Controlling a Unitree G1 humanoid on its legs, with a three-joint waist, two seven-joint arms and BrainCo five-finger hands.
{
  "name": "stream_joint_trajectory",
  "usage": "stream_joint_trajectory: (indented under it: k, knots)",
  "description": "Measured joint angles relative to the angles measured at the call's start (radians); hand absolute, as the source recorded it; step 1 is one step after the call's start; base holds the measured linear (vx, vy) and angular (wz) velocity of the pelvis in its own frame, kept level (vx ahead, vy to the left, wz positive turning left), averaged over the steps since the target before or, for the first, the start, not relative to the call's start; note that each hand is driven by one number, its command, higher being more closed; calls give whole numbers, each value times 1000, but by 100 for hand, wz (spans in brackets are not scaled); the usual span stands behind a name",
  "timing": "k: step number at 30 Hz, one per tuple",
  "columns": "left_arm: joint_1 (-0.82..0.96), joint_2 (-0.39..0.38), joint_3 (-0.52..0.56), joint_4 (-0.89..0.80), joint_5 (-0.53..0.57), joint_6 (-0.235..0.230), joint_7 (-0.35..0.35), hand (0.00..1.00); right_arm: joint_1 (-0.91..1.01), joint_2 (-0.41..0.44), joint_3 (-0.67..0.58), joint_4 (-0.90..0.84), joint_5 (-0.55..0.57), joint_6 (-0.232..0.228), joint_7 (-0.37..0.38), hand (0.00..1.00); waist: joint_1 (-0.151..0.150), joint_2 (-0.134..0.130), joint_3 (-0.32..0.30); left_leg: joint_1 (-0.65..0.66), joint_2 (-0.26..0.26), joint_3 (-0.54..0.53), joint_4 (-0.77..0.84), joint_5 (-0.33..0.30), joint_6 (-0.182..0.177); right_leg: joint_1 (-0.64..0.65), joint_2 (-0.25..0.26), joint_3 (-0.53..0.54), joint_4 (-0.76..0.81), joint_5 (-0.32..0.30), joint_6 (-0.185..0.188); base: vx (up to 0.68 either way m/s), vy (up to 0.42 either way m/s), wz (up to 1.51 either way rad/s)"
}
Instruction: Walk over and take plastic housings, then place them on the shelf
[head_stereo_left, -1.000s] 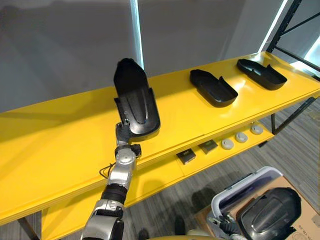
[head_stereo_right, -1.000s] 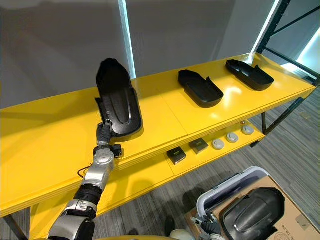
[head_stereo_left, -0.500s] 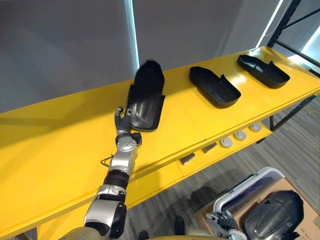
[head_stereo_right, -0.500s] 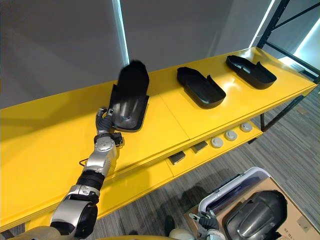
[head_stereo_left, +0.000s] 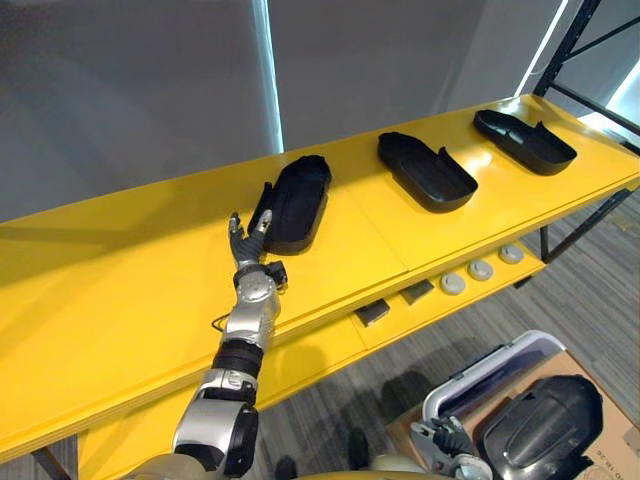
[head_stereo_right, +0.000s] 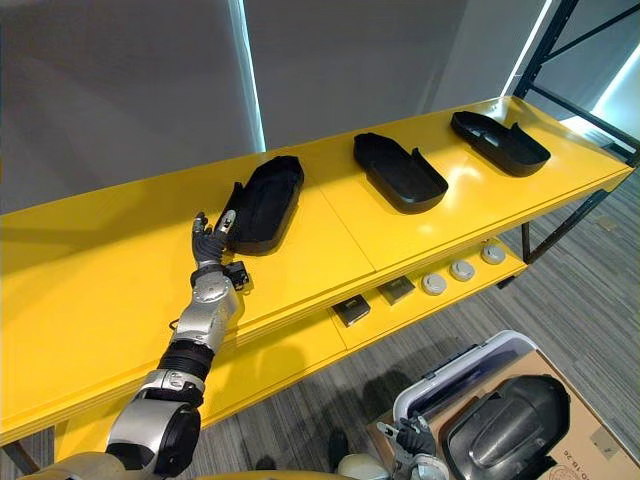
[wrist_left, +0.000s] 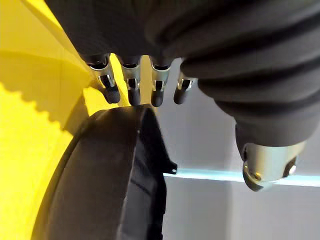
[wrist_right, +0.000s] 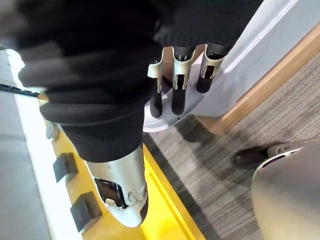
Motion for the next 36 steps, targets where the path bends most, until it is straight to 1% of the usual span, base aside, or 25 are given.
stream_joint_trajectory:
  k: [3,5,12,14,19,20,22,26,29,30,32,33,34,36]
  knots:
    - [4,1,-31,-9,31,0,-20,0,2,0,0,0,0,0,0,0,0,0,0,-1,-1,0,5,3,5,1,-1,-3,0,-3,4,0,0,0]
    - [16,2,-43,-29,47,0,-33,0,2,1,0,0,0,0,0,0,0,0,0,0,-1,1,6,4,5,2,-2,-4,0,0,-1,21,10,0]
    - [123,1,-156,-162,131,1,-86,0,3,4,0,1,0,1,0,0,2,2,1,1,-2,0,7,4,6,3,-1,-5,1,0,-1,17,9,0]
    - [156,-6,-188,-186,136,0,-90,0,3,4,0,1,0,0,0,0,4,3,1,3,-2,-1,7,4,6,6,-1,-5,1,0,-1,0,0,0]
    - [218,-18,-229,-251,139,-3,-112,0,6,3,-1,1,0,-1,0,0,4,8,1,7,0,-1,7,3,5,12,-1,-8,0,0,0,0,0,2]
    - [230,-22,-240,-267,142,-3,-121,0,5,3,-1,0,1,-1,0,0,5,10,1,6,0,-1,6,3,5,12,-1,-8,0,-6,7,0,0,0]
    - [247,-23,-257,-289,144,-4,-132,0,5,3,-1,0,1,-2,0,0,6,11,1,6,0,-1,6,2,4,12,-1,-8,0,-7,6,0,0,0]
    - [286,-33,-266,-331,163,-5,-140,0,5,3,-1,0,1,-4,-1,0,8,12,0,4,2,0,6,0,0,12,1,-8,0,-7,6,0,0,0]
    - [289,-30,-265,-350,227,-5,-142,0,6,3,-1,1,2,-7,-2,0,10,12,0,4,1,-1,6,0,0,12,0,-9,0,-7,7,0,0,0]
    - [303,-30,-266,-394,314,-5,-129,0,8,3,-1,1,3,-12,-2,0,14,12,0,4,1,-2,6,3,5,12,0,-10,0,-8,7,0,0,0]
    - [327,-30,-275,-455,380,-7,-127,0,13,3,-1,1,4,-16,-2,0,26,12,0,4,1,-2,6,3,5,13,0,-10,0,-7,6,0,0,0]
    - [344,-27,-290,-491,449,-14,-125,0,20,3,-1,1,10,-24,-2,0,33,13,0,4,1,-4,6,3,5,14,0,-11,0,-7,6,0,0,8]
    - [366,-17,-305,-522,498,-23,-123,0,23,3,-1,1,20,-28,-3,0,33,13,-1,6,1,-10,6,3,5,16,0,-15,0,-7,6,0,0,11]
    - [400,-6,-316,-560,557,-31,-123,0,24,3,0,1,23,-31,-4,0,36,13,-1,6,1,-13,6,3,6,15,-1,-16,0,-7,6,0,0,5]
